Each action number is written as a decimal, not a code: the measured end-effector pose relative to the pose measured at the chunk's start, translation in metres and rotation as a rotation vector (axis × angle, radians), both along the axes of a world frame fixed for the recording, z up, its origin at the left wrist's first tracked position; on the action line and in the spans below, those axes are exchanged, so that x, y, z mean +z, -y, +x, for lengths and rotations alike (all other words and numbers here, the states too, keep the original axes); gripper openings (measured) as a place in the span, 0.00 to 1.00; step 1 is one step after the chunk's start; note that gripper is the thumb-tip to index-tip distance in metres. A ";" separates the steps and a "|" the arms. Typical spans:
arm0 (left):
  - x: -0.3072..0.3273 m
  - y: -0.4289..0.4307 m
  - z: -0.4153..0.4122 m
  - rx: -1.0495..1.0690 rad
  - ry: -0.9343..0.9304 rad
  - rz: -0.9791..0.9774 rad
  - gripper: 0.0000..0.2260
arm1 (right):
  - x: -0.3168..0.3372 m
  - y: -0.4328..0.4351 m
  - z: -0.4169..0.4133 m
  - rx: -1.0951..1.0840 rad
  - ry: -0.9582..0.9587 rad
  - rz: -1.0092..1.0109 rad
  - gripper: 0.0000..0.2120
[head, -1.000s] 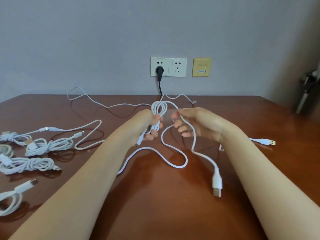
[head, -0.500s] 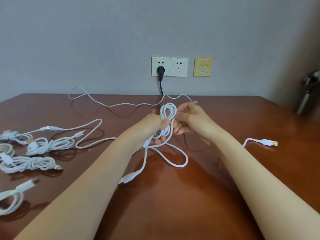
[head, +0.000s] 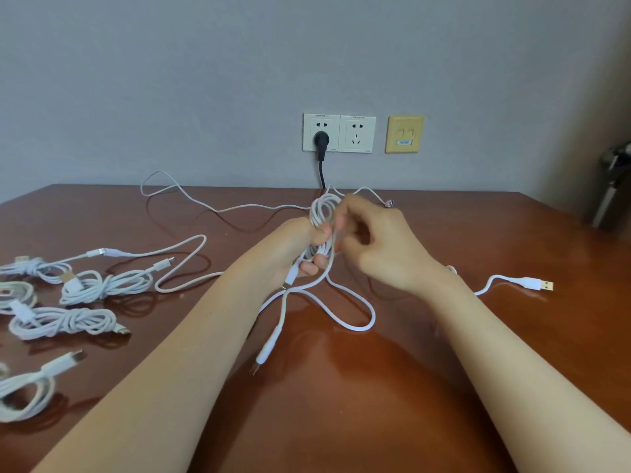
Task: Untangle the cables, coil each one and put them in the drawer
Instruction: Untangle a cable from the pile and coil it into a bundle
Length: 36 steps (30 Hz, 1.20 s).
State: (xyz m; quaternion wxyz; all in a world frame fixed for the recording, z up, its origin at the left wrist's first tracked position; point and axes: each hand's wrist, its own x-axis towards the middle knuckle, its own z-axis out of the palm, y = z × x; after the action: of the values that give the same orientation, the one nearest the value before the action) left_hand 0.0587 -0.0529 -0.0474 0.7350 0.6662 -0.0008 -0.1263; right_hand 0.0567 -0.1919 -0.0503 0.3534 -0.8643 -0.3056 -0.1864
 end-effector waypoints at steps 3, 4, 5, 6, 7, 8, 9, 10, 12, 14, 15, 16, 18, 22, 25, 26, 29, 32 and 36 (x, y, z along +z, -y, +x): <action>0.002 -0.005 0.002 0.057 -0.026 -0.058 0.15 | 0.000 -0.007 -0.009 0.052 0.083 -0.212 0.09; 0.002 -0.007 0.002 0.078 -0.036 -0.072 0.15 | 0.000 -0.008 -0.010 0.059 0.118 -0.266 0.10; 0.002 -0.008 0.003 0.096 -0.050 -0.096 0.15 | -0.002 -0.007 -0.008 0.055 0.157 -0.300 0.12; 0.002 -0.009 0.003 0.108 -0.068 -0.130 0.15 | -0.004 -0.006 -0.006 0.046 0.208 -0.315 0.14; 0.002 -0.009 0.003 0.111 -0.085 -0.167 0.14 | -0.006 -0.005 -0.004 0.037 0.275 -0.314 0.16; 0.002 -0.009 0.003 0.106 -0.095 -0.200 0.14 | -0.010 -0.006 -0.001 0.030 0.349 -0.316 0.19; 0.002 -0.010 0.003 0.101 -0.100 -0.227 0.13 | -0.013 -0.007 0.000 0.022 0.419 -0.325 0.20; 0.002 -0.011 0.003 0.098 -0.104 -0.251 0.13 | -0.017 -0.009 0.002 0.006 0.478 -0.331 0.21; 0.003 -0.012 0.003 0.083 -0.102 -0.274 0.12 | -0.021 -0.010 0.007 -0.052 0.554 -0.312 0.20; 0.002 -0.012 0.003 0.059 -0.091 -0.229 0.11 | -0.020 -0.007 0.011 -0.114 0.555 -0.232 0.16; 0.001 -0.012 0.002 0.046 -0.087 -0.187 0.11 | -0.019 -0.003 0.013 -0.133 0.541 -0.188 0.16; 0.000 -0.011 0.002 0.033 -0.087 -0.146 0.11 | -0.018 0.000 0.014 -0.136 0.528 -0.157 0.16; -0.001 -0.008 0.002 -0.005 -0.094 -0.079 0.11 | -0.017 0.005 0.017 -0.109 0.490 -0.140 0.16; 0.000 -0.006 -0.001 -0.059 -0.130 -0.094 0.09 | -0.015 0.006 0.019 -0.031 0.349 -0.136 0.14; 0.002 -0.010 0.000 -0.079 -0.173 -0.178 0.08 | -0.013 0.006 0.016 -0.011 0.257 -0.052 0.10; 0.002 -0.011 0.000 -0.089 -0.195 -0.191 0.08 | -0.012 0.007 0.015 -0.012 0.222 -0.023 0.10; -0.002 -0.012 0.002 -0.097 -0.239 -0.175 0.09 | -0.012 0.007 0.016 0.002 0.139 -0.007 0.13; -0.005 -0.007 0.001 -0.066 -0.229 -0.166 0.10 | -0.014 0.005 0.016 -0.007 0.179 -0.099 0.11; 0.000 -0.013 0.005 0.017 -0.216 -0.389 0.12 | -0.016 -0.002 0.008 -0.043 0.354 -0.174 0.17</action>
State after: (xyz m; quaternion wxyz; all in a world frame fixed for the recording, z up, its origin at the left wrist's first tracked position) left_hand 0.0633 -0.0397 -0.0472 0.8467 0.4943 0.0591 -0.1881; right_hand 0.0651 -0.1901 -0.0659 0.2142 -0.8516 -0.3593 -0.3160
